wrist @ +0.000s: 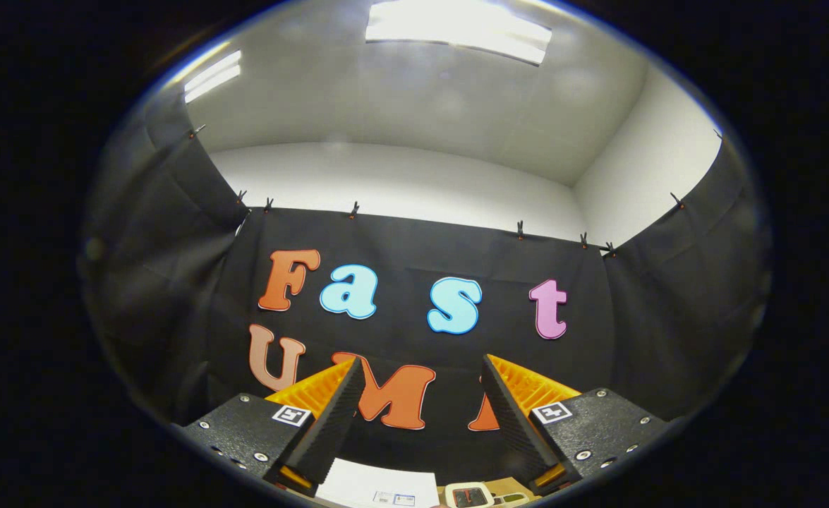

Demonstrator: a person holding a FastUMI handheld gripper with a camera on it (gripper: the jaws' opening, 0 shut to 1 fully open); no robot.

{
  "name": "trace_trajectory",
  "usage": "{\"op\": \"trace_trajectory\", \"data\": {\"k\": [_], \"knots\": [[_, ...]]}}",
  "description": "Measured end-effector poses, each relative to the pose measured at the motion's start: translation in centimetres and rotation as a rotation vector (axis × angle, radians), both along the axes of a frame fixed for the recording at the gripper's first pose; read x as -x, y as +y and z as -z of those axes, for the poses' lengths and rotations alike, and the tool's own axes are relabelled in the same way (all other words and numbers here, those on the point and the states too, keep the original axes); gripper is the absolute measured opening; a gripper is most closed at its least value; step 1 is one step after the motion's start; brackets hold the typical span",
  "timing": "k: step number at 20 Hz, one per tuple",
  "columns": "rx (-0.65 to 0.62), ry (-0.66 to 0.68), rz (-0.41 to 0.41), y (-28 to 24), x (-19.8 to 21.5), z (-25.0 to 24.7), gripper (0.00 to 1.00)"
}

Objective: Open the microwave, put the food inside, and close the microwave door.

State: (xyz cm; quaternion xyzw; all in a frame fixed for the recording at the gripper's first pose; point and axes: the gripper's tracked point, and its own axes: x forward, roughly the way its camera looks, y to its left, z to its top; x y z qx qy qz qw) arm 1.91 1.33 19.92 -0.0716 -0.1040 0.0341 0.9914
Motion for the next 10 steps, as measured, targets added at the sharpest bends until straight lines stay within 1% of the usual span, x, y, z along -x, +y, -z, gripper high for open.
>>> {"op": "trace_trajectory", "data": {"k": [4,10], "knots": [[-0.016,0.013,0.031,-1.2,-0.4,-0.1,0.98],[-0.004,0.062,0.069,-2.5,-1.0,0.8,0.98]]}}
